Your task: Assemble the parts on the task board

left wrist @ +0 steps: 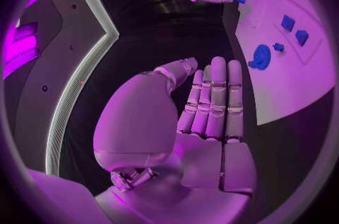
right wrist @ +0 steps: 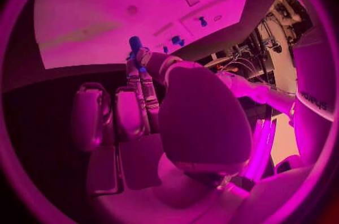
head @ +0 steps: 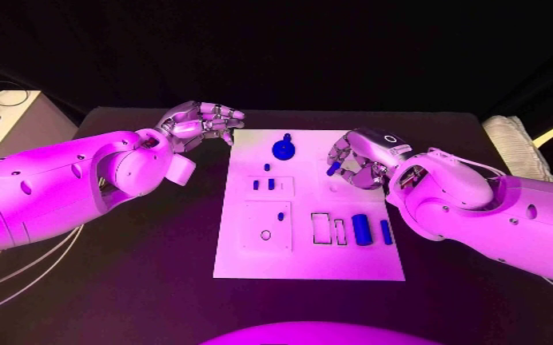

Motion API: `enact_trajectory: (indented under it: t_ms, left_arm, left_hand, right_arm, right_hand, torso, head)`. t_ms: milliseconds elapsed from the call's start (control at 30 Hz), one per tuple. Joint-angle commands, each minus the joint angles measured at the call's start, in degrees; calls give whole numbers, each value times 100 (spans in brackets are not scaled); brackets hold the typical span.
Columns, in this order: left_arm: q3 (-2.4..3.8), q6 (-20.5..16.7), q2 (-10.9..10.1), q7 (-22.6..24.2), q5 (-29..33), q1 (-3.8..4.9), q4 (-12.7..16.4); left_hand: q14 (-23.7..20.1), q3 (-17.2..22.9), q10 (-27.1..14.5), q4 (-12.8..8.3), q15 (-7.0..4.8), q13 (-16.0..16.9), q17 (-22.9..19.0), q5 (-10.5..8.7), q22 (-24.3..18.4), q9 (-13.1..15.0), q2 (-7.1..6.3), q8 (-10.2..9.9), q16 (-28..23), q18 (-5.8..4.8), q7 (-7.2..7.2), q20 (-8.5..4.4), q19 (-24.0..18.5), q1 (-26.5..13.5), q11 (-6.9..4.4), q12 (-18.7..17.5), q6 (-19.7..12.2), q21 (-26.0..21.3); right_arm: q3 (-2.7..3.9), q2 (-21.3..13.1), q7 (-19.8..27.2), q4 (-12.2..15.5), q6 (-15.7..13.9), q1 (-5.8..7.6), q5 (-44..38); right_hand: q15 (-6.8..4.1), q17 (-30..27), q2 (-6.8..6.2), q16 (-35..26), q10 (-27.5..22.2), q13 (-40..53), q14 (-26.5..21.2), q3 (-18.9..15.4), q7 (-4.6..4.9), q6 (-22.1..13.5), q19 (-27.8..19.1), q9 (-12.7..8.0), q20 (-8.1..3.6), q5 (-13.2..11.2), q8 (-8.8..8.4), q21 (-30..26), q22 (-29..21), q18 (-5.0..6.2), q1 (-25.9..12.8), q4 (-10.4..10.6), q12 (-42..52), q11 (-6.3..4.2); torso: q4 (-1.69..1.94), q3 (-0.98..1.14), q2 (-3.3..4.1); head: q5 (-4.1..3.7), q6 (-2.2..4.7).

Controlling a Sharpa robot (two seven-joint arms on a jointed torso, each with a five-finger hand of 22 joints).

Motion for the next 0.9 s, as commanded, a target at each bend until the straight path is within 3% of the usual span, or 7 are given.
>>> enact_trajectory:
  t_ms: [33,233,433,633,900]
  left_arm:
    - [3,35,26,48,13,-2,-11]
    - [3,35,45,48,16,-3,-28]
    - [3,45,64,49,18,-4,-32]
    - [3,48,79,50,19,-5,-22]
    - [3,49,83,48,21,-5,-7]
  left_hand:
    - [-3,-9,-35,-10,0,-6,-7,35,0,-8,33,-10,-38,78,0,9,48,12,-6,-25,-15,-29]
    - [-3,-9,-35,-10,0,-6,-7,35,0,-8,33,-10,-38,78,0,9,48,12,-6,-25,-15,-29]
    - [-3,-9,-35,-10,0,-6,-7,35,0,-8,33,-10,-38,78,0,9,48,12,-6,-25,-15,-29]
    - [-3,-9,-35,-10,0,-6,-7,35,0,-8,33,-10,-38,78,0,9,48,12,-6,-25,-15,-29]
    - [-3,-8,-37,-14,-1,-8,-7,36,0,-10,34,-10,-40,78,-1,8,48,15,-7,-25,-17,-29]
  right_arm:
    - [9,-31,132,111,78,68,292]
    - [17,12,172,382,162,131,526]
    - [15,248,238,625,161,74,554]
    - [-9,585,413,655,173,-153,339]
    - [-43,952,542,542,172,-497,64]
  right_hand:
    - [-44,14,68,38,392,181,45,14,-7,27,172,6,-36,36,25,28,966,-100,3,-55,8,-342]
    - [-45,18,69,40,397,185,47,24,-8,27,172,11,-38,42,28,28,967,-100,-3,-69,6,-343]
    - [-46,-10,73,25,396,191,40,40,-6,20,163,17,-39,52,28,-5,958,-94,-13,-90,-2,-341]
    - [-45,-27,76,15,393,195,36,55,-4,12,156,22,-39,63,27,-26,953,-90,-23,-107,-11,-339]
    - [-43,-37,78,8,391,200,31,70,-1,4,151,27,-40,76,27,-42,949,-87,-34,-129,-20,-337]
  torso:
    - [0,-6,2]
    - [-5,-4,9]
    - [-11,-4,8]
    - [-8,-12,1]
    - [3,-6,11]
  head:
    - [0,7]
    - [26,14]
    - [62,-1]
    - [106,-20]
    - [177,-43]
